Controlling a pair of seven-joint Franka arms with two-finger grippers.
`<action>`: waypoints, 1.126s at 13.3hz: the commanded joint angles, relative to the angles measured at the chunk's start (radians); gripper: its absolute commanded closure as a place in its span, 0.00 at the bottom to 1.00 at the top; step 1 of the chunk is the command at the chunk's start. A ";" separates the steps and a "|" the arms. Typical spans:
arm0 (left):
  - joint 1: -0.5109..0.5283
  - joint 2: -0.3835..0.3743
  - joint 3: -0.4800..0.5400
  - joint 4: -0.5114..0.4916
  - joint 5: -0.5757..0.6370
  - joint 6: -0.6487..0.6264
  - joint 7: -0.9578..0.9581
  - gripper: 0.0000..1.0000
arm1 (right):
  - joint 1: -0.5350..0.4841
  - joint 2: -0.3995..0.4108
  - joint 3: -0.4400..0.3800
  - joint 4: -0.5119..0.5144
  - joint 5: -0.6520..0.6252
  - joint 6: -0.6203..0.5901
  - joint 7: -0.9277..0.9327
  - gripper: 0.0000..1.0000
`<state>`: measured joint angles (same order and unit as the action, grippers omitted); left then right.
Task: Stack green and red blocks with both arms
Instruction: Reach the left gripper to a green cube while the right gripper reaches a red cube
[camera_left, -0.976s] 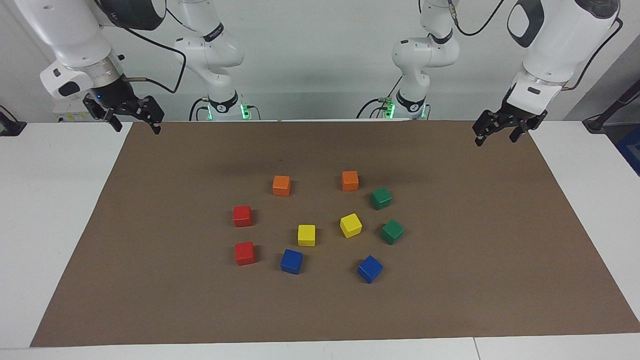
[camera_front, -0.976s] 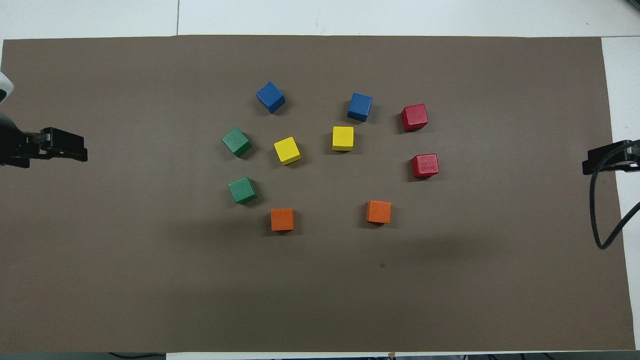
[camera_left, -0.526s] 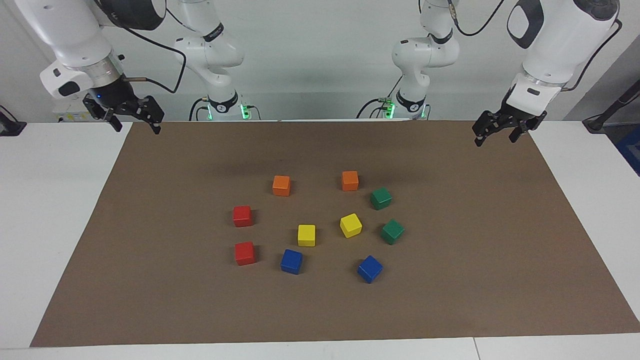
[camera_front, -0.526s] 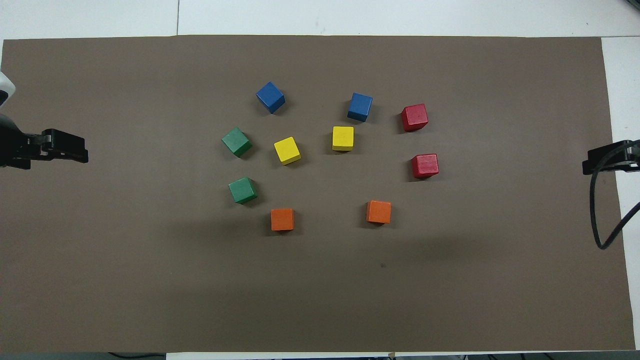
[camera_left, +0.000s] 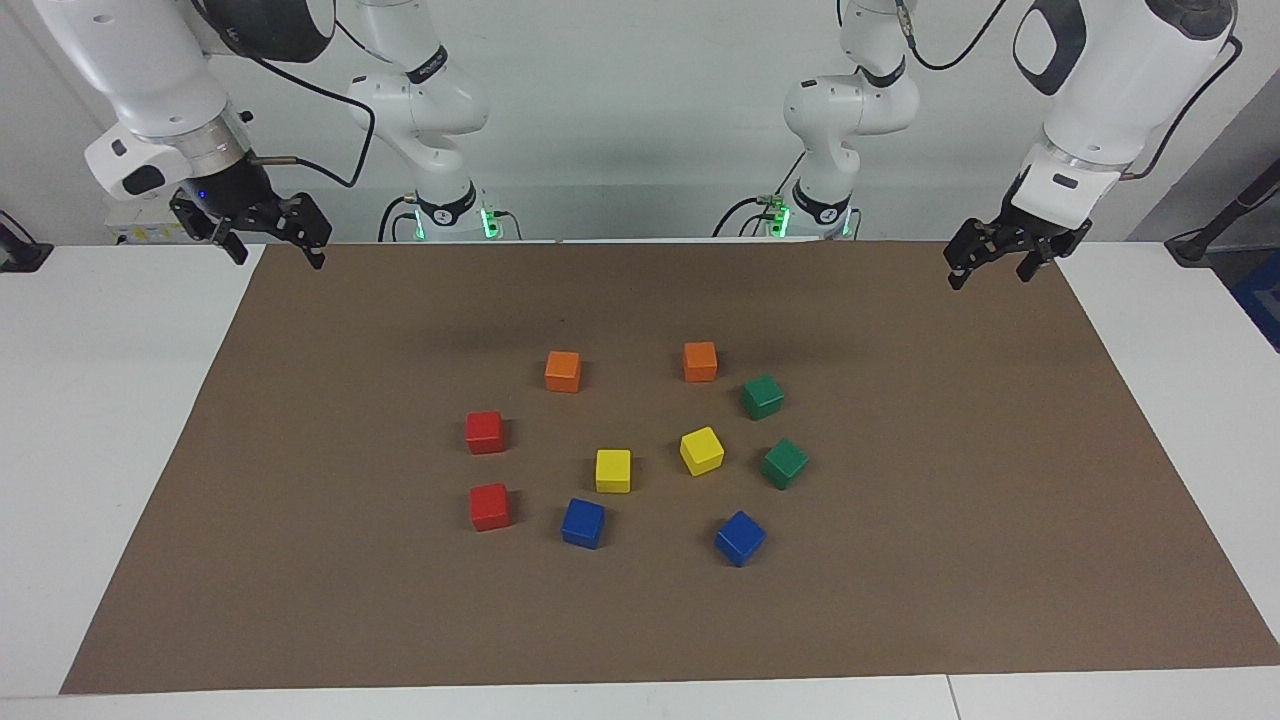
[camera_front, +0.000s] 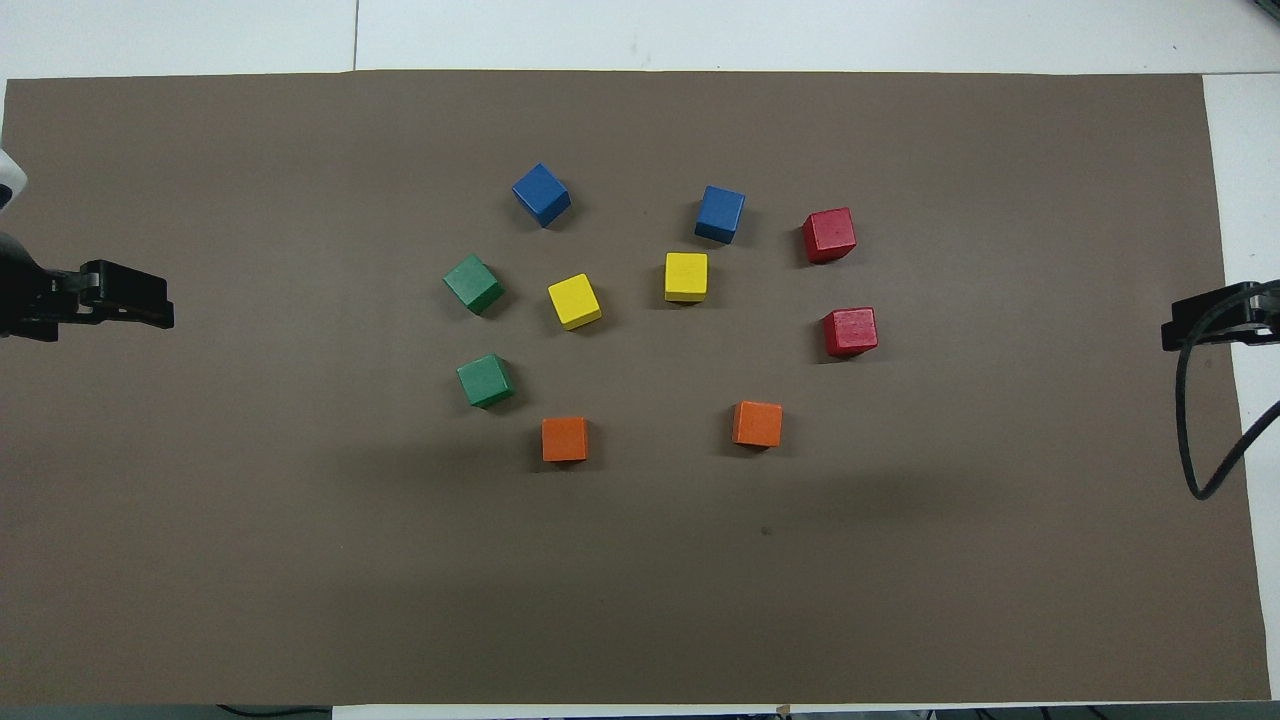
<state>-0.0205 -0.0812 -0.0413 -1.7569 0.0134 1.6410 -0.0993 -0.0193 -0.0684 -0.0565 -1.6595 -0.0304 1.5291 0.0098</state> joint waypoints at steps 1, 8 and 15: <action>-0.010 -0.059 -0.005 -0.136 -0.006 0.106 -0.058 0.00 | -0.002 -0.039 0.004 -0.065 0.007 0.025 0.007 0.00; -0.229 0.090 -0.008 -0.231 -0.026 0.328 -0.483 0.00 | 0.057 -0.033 0.004 -0.130 0.014 0.156 0.048 0.00; -0.348 0.239 -0.005 -0.237 -0.026 0.502 -0.658 0.00 | 0.189 0.058 0.004 -0.270 0.014 0.428 0.182 0.00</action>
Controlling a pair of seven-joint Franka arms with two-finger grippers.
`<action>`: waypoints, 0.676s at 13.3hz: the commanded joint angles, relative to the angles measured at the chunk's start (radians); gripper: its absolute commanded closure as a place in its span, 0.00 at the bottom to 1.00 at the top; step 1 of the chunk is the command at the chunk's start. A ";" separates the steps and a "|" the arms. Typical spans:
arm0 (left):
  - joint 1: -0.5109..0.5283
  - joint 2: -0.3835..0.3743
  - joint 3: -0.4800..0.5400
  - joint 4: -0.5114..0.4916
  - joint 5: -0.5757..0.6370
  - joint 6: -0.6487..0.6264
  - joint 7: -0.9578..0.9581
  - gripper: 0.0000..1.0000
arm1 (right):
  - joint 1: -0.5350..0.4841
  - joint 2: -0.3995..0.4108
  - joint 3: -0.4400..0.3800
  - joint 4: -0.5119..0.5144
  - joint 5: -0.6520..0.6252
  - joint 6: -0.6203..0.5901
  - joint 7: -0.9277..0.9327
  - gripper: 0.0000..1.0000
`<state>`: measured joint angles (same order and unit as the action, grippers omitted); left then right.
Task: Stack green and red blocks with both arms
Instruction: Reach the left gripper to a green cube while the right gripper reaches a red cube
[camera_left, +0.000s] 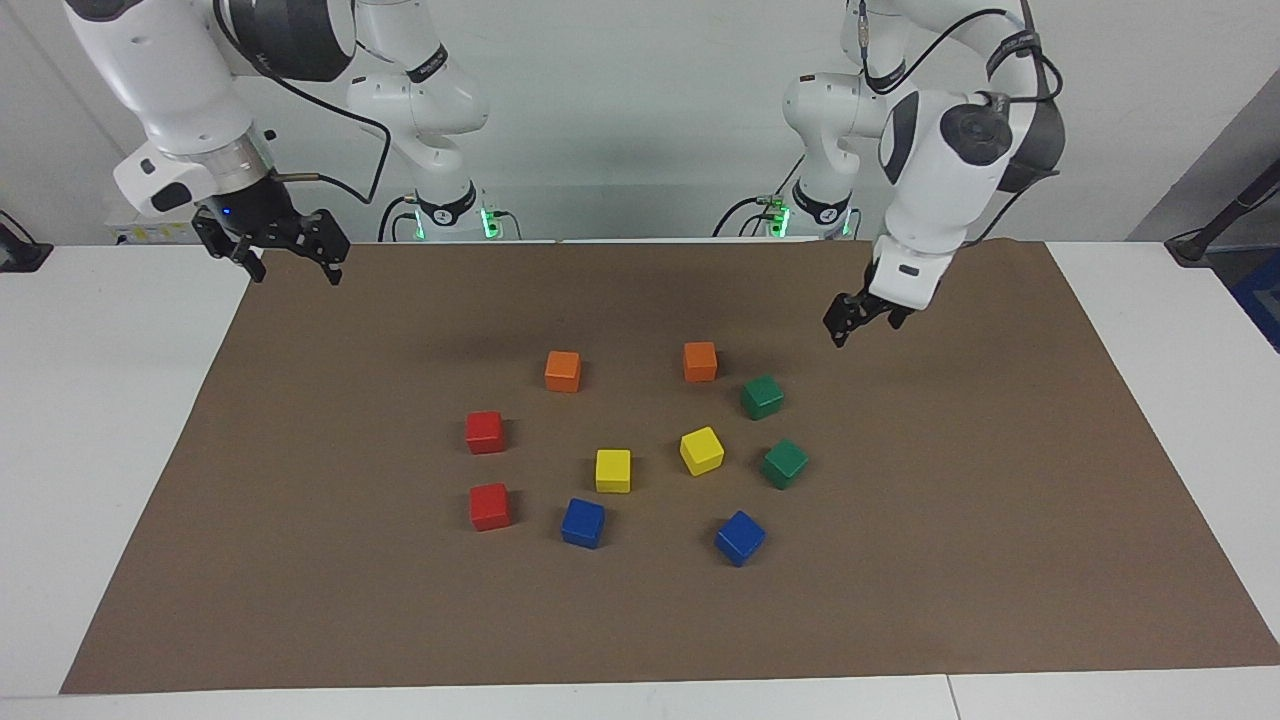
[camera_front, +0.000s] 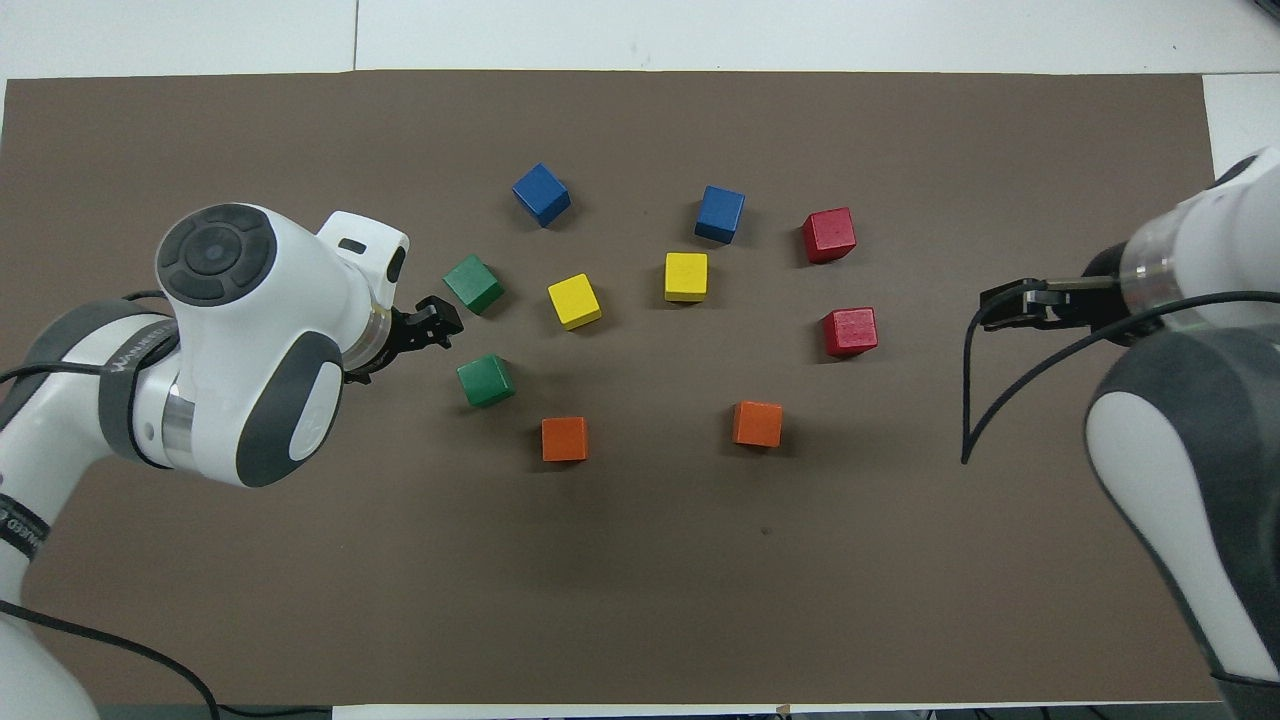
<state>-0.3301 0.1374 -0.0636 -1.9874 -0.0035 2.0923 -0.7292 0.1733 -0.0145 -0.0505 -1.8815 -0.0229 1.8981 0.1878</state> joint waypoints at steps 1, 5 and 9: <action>-0.040 0.042 0.016 -0.005 -0.009 0.072 -0.032 0.00 | 0.006 0.019 -0.002 -0.056 0.008 0.084 0.004 0.00; -0.104 0.111 0.019 -0.004 -0.003 0.107 -0.098 0.00 | 0.040 0.073 -0.002 -0.080 0.008 0.180 0.042 0.00; -0.104 0.120 0.019 -0.011 -0.003 0.108 -0.082 0.00 | 0.080 0.160 0.000 -0.079 0.008 0.303 0.102 0.00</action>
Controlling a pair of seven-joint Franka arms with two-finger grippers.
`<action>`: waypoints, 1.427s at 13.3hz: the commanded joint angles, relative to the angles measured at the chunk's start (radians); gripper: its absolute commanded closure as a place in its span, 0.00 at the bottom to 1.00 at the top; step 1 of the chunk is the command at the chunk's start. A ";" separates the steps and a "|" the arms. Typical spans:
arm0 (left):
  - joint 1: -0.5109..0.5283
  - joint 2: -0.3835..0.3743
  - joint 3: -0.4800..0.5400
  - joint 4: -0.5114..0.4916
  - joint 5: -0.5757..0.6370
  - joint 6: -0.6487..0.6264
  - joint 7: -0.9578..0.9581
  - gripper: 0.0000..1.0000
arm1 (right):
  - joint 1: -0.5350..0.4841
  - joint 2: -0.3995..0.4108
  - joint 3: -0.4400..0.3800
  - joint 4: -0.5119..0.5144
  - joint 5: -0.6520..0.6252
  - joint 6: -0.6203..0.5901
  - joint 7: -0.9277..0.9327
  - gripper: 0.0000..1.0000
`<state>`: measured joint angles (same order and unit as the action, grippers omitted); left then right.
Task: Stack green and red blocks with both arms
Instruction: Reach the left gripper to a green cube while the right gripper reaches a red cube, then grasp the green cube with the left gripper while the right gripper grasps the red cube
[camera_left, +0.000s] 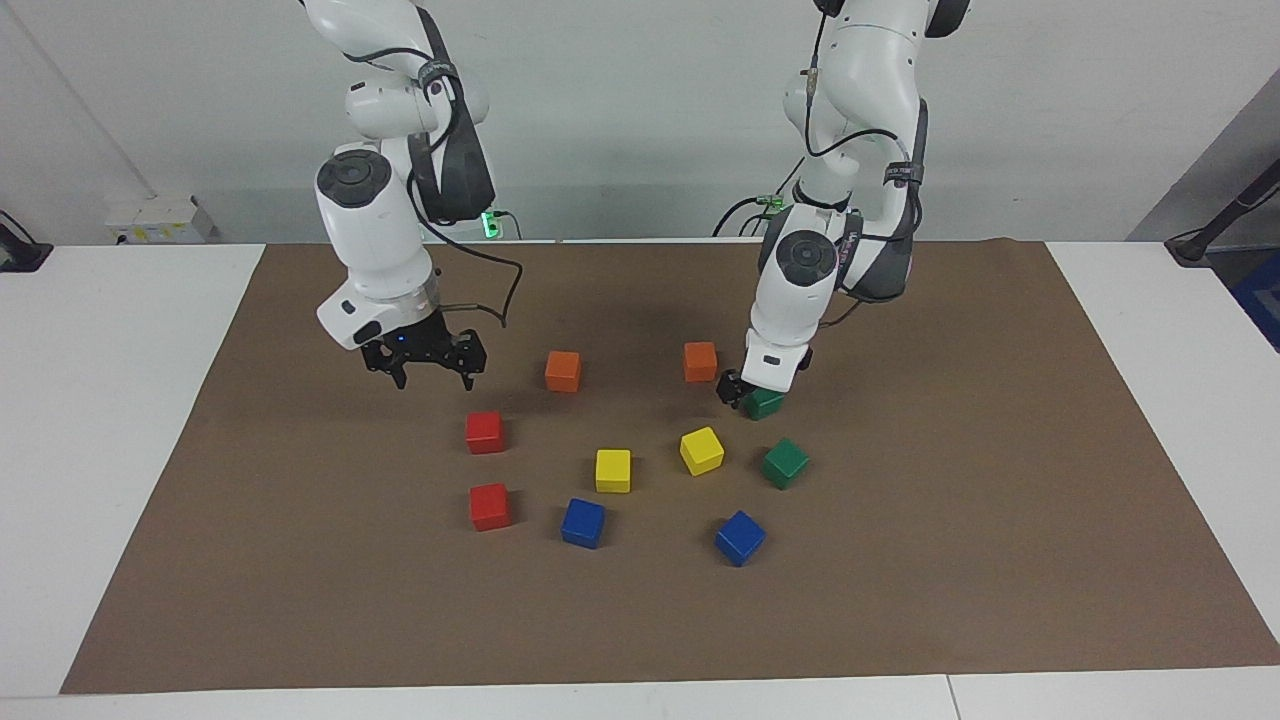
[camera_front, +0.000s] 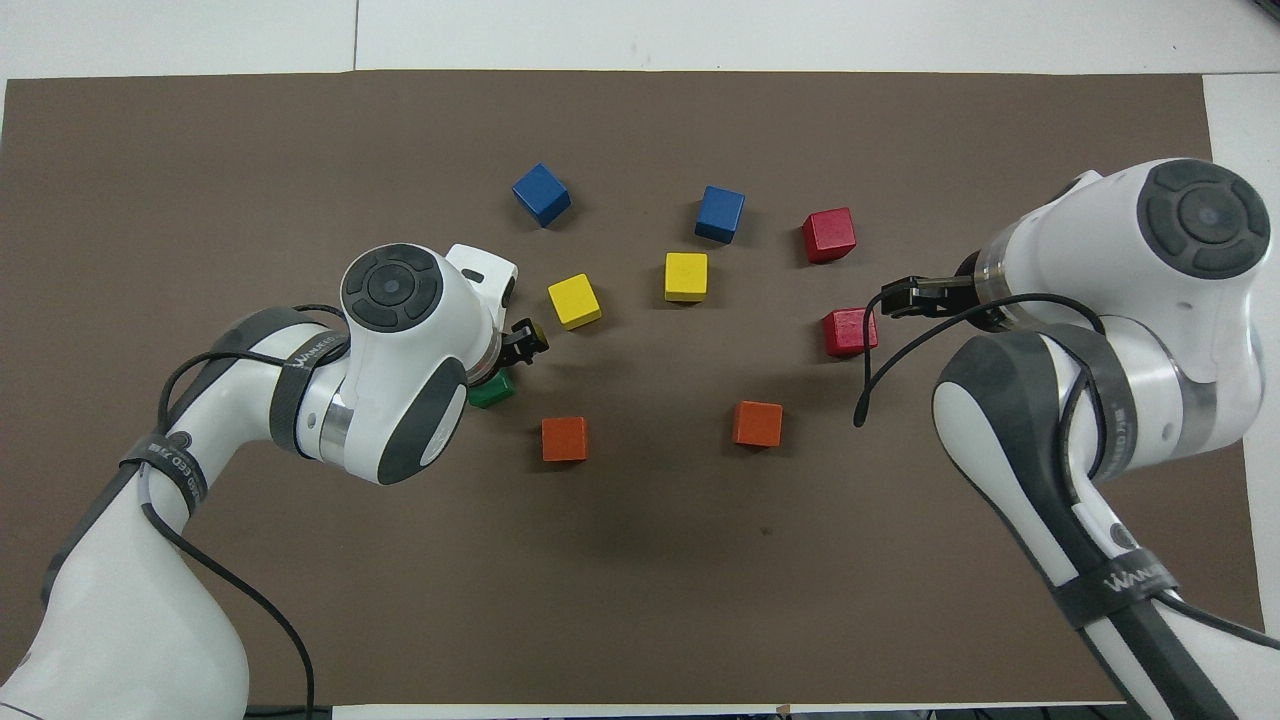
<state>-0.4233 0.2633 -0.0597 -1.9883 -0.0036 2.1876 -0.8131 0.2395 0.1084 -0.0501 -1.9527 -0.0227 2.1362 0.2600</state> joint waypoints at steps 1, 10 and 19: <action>-0.009 -0.006 0.014 -0.013 -0.003 0.012 0.005 0.00 | 0.029 0.059 -0.001 -0.008 0.007 0.097 0.039 0.00; -0.006 -0.018 0.012 -0.086 -0.003 0.076 0.005 0.00 | 0.038 0.140 -0.001 -0.043 0.007 0.205 0.030 0.00; 0.001 -0.024 0.017 -0.093 -0.003 0.025 0.057 1.00 | 0.035 0.102 0.027 -0.146 0.007 0.192 0.025 0.00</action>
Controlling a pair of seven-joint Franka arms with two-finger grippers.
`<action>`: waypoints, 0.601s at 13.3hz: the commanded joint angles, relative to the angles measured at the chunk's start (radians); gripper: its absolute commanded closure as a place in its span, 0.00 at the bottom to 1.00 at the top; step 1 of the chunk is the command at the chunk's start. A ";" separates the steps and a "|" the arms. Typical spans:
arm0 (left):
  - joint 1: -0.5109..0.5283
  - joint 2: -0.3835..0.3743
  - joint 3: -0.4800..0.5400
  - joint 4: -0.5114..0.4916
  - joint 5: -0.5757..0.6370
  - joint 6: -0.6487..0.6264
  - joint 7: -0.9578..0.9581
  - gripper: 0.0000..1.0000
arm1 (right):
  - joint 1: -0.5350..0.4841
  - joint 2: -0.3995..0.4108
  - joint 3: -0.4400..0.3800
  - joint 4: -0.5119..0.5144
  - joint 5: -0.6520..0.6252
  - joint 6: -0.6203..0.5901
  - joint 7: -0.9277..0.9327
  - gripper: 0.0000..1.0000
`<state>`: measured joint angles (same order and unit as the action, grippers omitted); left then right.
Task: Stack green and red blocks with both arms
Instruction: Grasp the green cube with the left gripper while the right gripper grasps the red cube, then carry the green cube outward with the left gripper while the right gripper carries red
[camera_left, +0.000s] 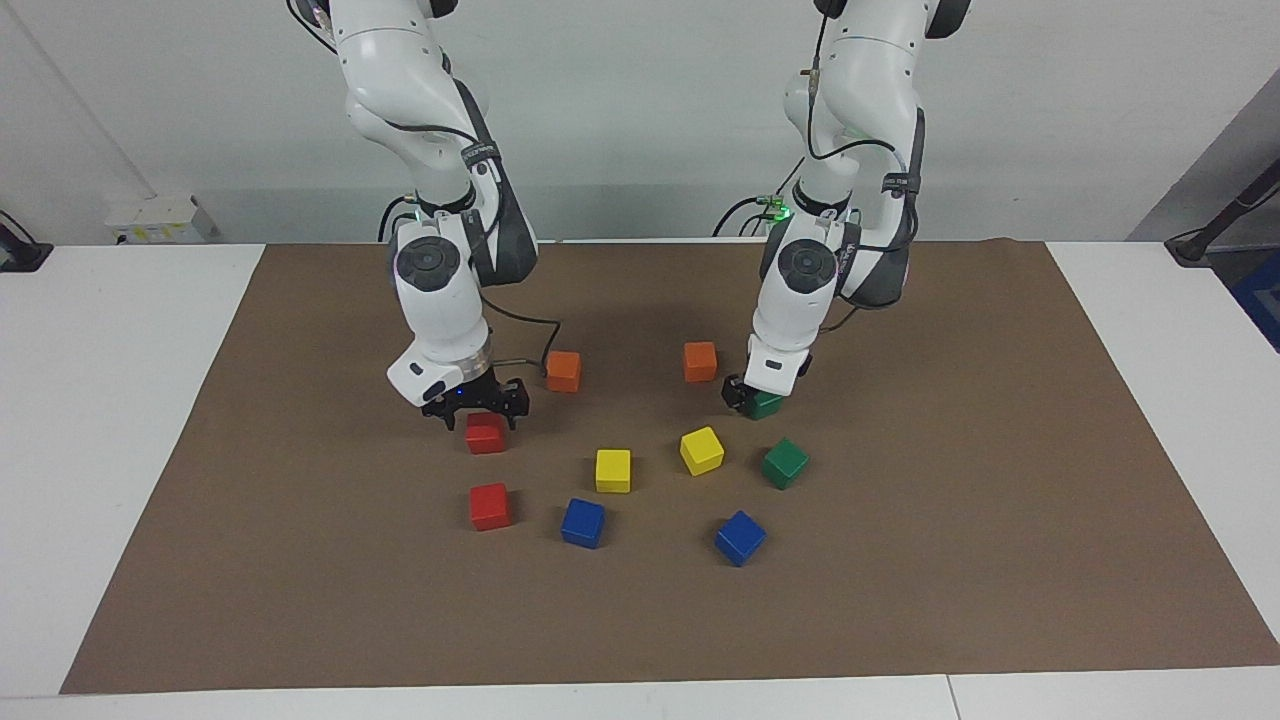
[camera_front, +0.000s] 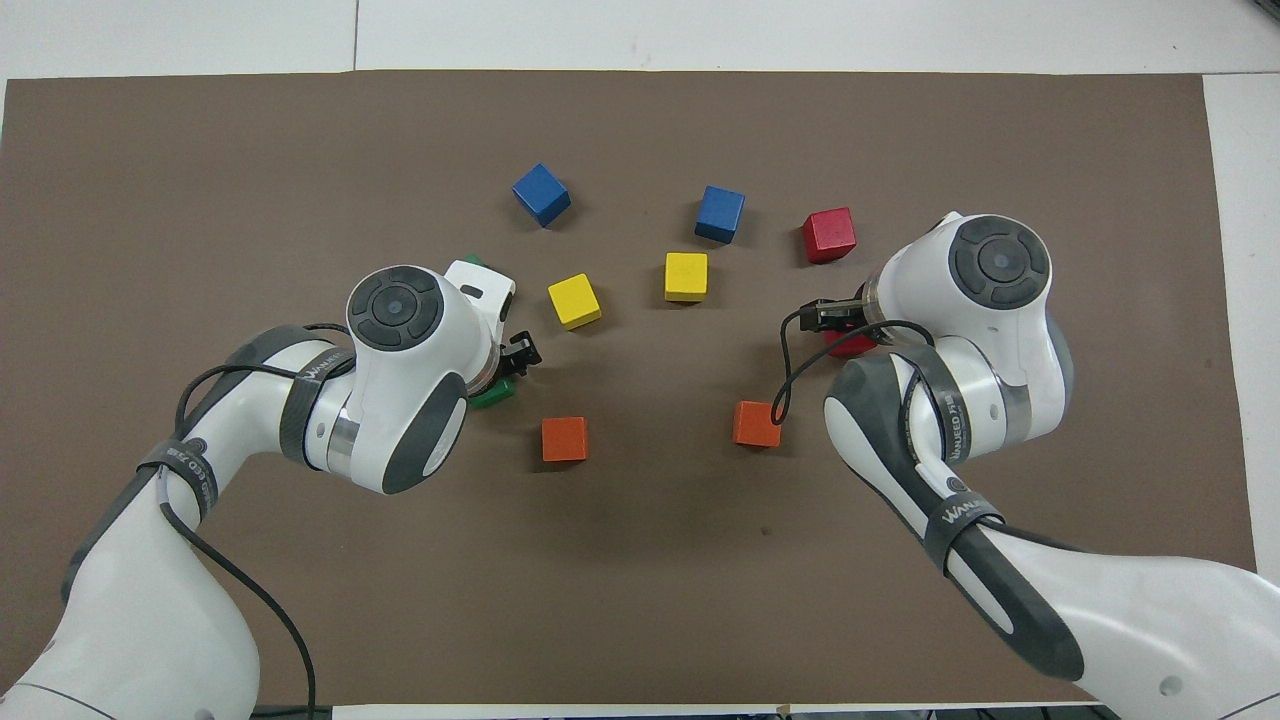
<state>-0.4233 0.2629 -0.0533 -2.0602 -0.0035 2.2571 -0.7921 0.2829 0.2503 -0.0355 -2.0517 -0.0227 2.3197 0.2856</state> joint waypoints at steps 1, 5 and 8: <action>0.035 -0.055 0.010 -0.012 -0.003 -0.092 0.118 1.00 | -0.011 -0.040 0.012 -0.050 0.007 0.009 -0.008 0.00; 0.231 -0.132 0.009 0.040 -0.004 -0.244 0.431 1.00 | -0.014 -0.037 0.011 -0.061 0.018 0.023 -0.022 0.00; 0.364 -0.116 0.010 0.084 -0.004 -0.240 0.649 1.00 | -0.022 -0.033 0.011 -0.062 0.024 0.058 -0.022 0.05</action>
<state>-0.1249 0.1334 -0.0327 -2.0097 -0.0028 2.0374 -0.2470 0.2799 0.2375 -0.0351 -2.0841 -0.0199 2.3356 0.2840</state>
